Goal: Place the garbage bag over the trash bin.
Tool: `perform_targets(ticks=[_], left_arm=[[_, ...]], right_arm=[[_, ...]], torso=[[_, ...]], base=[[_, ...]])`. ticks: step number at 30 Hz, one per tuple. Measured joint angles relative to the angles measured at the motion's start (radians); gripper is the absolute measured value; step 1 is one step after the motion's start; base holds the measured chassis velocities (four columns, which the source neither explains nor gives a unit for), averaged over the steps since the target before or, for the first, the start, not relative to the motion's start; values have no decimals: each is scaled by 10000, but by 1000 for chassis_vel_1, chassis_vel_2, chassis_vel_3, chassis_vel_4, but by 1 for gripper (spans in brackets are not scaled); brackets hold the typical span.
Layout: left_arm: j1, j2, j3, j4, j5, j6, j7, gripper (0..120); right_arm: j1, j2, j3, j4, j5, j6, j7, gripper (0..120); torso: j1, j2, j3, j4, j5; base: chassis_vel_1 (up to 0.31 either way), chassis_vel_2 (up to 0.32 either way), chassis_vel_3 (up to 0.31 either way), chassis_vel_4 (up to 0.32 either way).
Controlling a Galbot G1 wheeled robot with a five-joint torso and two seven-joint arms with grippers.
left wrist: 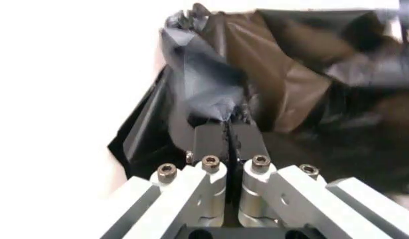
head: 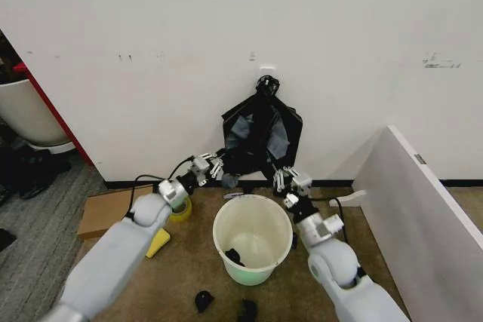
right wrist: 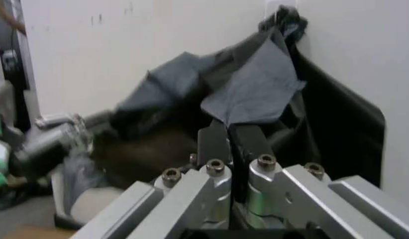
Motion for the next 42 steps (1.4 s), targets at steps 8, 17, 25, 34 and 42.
perform_targets(ticks=[8, 17, 25, 34, 42], left_arm=[[2601, -234, -315, -2073, -74, -446, -690, 0], [4646, -832, -1937, -4212, -188, -934, -1129, 0], [4918, -897, -2283, -4579, -1651, -790, 296, 0], [4528, -1546, -1606, -3618, -2031, -482, 830, 0], [4234, -1967, -1464, -2470, -1971, -488, 1133, 0]], right_arm=[[-1743, -404, -343, 904, -2410, 140, 1617, 0], [-3318, -293, -189, 2024, -4088, 974, 2445, 0], [-3963, -72, 27, 2991, -3434, 1010, 2020, 0], [-3104, 160, 315, 1710, -2751, 1329, 1653, 0], [-2080, 367, 313, 696, -1821, 1494, 1265, 0]], torso=[[0, 1, 0, -3, -8], [-1, 0, 1, -1, -6], [0, 0, 2, -2, -5], [2, -2, 3, -3, -4], [2, -3, 4, -2, -5]], base=[[0, 0, 0, 0], [0, 0, 0, 0], [0, 0, 0, 0], [0, 0, 0, 0], [0, 0, 0, 0]])
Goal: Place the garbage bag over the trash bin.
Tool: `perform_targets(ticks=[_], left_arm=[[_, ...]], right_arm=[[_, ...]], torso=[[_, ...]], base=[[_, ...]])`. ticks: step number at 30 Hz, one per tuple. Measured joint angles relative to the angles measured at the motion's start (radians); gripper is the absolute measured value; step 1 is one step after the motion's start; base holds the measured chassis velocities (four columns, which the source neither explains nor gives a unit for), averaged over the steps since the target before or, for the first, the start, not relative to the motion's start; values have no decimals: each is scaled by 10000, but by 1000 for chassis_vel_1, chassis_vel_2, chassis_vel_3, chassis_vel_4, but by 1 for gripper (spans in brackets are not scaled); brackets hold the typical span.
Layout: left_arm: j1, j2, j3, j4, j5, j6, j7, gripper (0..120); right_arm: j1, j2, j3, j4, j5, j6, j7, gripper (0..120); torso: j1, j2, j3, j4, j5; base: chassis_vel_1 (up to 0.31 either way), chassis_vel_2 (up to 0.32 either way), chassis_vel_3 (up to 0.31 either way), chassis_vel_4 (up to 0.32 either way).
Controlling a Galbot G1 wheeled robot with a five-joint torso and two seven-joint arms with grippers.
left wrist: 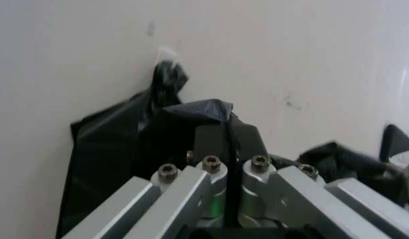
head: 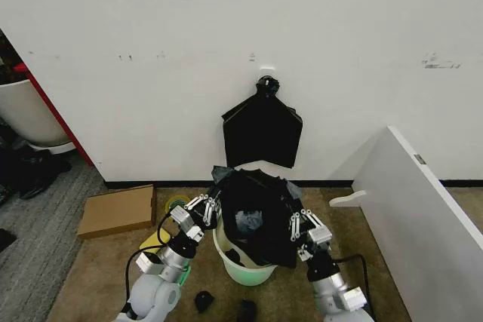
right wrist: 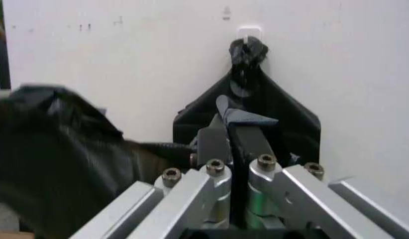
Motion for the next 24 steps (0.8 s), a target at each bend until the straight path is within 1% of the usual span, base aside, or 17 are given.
perform_targets(ticks=[4, 9, 18, 21, 24], left_arm=[[-158, -81, -38, 681, 283, -220, 29, 0], [-258, -109, -197, 1074, 695, -459, -19, 0], [-147, -35, -348, 875, 915, -485, -46, 0], [-115, -51, -356, 814, 1006, -498, -46, 0], [-83, -72, -334, 670, 1210, -559, -43, 0]], right_arm=[[334, 73, -248, -317, 484, -21, -212, 0], [517, 135, -480, -582, 702, 112, -577, 0], [580, 158, -1496, -456, 2249, 238, -1584, 0], [579, 204, -1634, -606, 2267, 255, -1719, 0], [636, 466, -1630, -1025, 2151, 369, -1855, 0]], torso=[[0, 0, 0, 0, -1], [0, 0, 0, 0, -1], [0, 0, 0, 1, -1], [0, 0, 0, 1, -2], [0, 0, 0, 1, 1]], base=[[0, 0, 0, 0], [0, 0, 0, 0], [0, 0, 0, 0], [0, 0, 0, 0], [0, 0, 0, 0]])
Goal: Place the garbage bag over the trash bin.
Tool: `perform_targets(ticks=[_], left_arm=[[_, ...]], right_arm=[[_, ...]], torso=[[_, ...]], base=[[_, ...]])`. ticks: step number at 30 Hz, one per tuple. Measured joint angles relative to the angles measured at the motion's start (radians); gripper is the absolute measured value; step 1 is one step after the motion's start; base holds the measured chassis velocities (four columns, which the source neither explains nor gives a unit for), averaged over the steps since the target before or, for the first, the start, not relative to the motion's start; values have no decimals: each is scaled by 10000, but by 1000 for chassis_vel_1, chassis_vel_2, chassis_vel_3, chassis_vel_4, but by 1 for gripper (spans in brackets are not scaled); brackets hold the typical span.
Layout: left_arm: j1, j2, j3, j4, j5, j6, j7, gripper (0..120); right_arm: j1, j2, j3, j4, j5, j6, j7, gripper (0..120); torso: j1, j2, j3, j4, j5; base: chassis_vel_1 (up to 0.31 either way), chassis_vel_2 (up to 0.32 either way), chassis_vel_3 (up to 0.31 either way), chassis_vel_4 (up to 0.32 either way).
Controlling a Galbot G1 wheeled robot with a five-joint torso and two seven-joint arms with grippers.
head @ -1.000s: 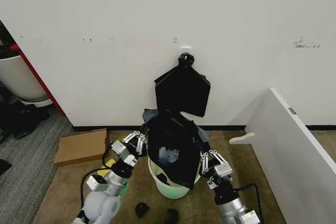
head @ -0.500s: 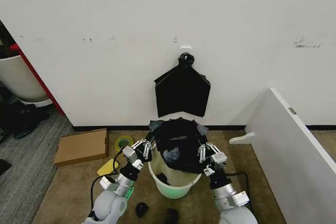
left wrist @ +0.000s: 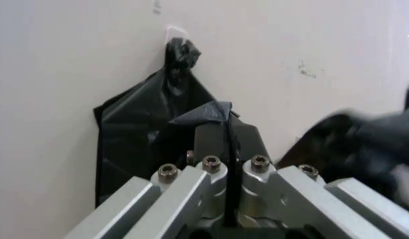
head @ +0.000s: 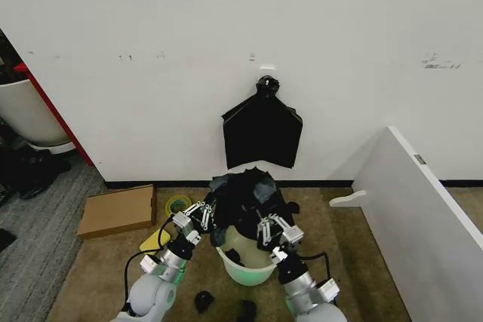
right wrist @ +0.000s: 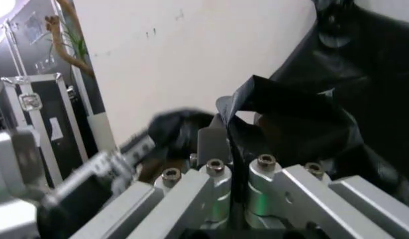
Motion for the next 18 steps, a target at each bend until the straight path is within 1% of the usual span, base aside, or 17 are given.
perform_targets(ticks=[3, 4, 8, 9, 12, 16, 18], left_arm=[[3, 6, 60, -210, 131, -11, 0, 0], [3, 6, 60, -210, 131, -11, 0, 0], [81, 64, 113, -351, 234, -12, -12, 0], [100, 75, 136, -318, 234, -23, -12, 0], [160, 78, 191, -110, 230, -57, -7, 0], [226, -16, 308, 549, 145, -191, 50, 0], [245, -64, 337, 629, 82, -206, 76, 0]], right_arm=[[118, 340, 171, -203, 313, -72, -18, 0], [118, 340, 171, -203, 313, -72, -18, 0], [344, 705, 240, -266, 1448, -575, 137, 0], [374, 736, 256, -307, 1497, -630, 195, 0], [420, 729, 428, -481, 1323, -680, 288, 0], [260, 413, 976, -685, 154, -709, 669, 0], [164, 319, 1095, -689, -41, -706, 744, 0]], torso=[[0, 0, 0, -1, -1], [0, 0, 0, -1, -1], [0, 0, 0, 0, -1], [0, 0, 0, 0, -1], [0, 0, 0, 0, 1], [0, 0, 0, 1, -1], [0, 0, -1, 0, -1]], base=[[0, 0, 0, 0], [0, 0, 0, 0], [0, 0, 0, 0], [0, 0, 0, 0], [0, 0, 0, 0], [0, 0, 0, 0], [0, 0, 0, 0]])
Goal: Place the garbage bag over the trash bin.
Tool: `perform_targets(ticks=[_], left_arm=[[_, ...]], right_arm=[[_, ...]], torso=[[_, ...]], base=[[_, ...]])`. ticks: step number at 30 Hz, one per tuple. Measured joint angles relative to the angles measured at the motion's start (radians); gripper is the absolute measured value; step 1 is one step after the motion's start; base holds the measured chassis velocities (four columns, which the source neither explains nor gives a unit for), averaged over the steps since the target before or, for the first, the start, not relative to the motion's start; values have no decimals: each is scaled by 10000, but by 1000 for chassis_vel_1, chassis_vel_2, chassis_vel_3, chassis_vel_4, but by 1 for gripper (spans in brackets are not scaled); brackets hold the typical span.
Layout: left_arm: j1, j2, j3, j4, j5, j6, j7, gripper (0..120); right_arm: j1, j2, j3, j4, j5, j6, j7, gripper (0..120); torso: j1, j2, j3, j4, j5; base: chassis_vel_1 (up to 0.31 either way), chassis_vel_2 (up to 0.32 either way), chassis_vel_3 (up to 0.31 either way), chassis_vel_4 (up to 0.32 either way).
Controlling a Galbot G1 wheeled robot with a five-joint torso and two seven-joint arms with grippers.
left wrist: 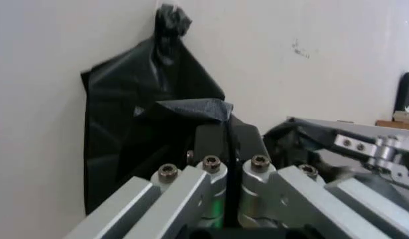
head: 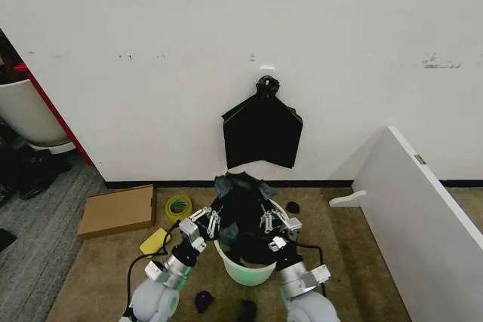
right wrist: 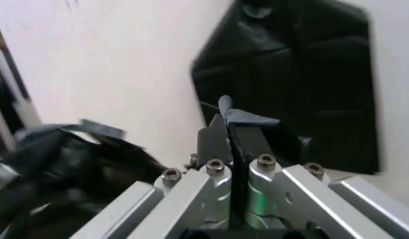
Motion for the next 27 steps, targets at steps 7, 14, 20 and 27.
perform_targets(ticks=[7, 14, 20, 27], left_arm=[[266, -327, 99, 205, -245, -24, 209, 0], [1261, -104, -63, 255, 1210, -308, -845, 0], [2182, 181, -151, -376, 2695, -332, -2747, 0], [2935, 604, -307, -1182, 4372, -43, -4484, 0]], right_arm=[[-1278, -1059, 637, 588, -1128, -30, 779, 0], [-2870, -2266, 422, 846, -1886, -447, 1627, 0], [-3304, -2834, 281, 1191, -1895, -841, 1508, 0], [-3528, -3440, 549, 1367, -1260, -979, 478, 0]], torso=[[0, 0, -1, -2, 2], [-1, 0, -1, -1, 1], [-1, 1, -1, 0, -1], [-1, 1, -1, 0, 2]], base=[[0, 0, 0, 0], [0, 0, 0, 0], [0, 0, 0, 0], [0, 0, 0, 0]])
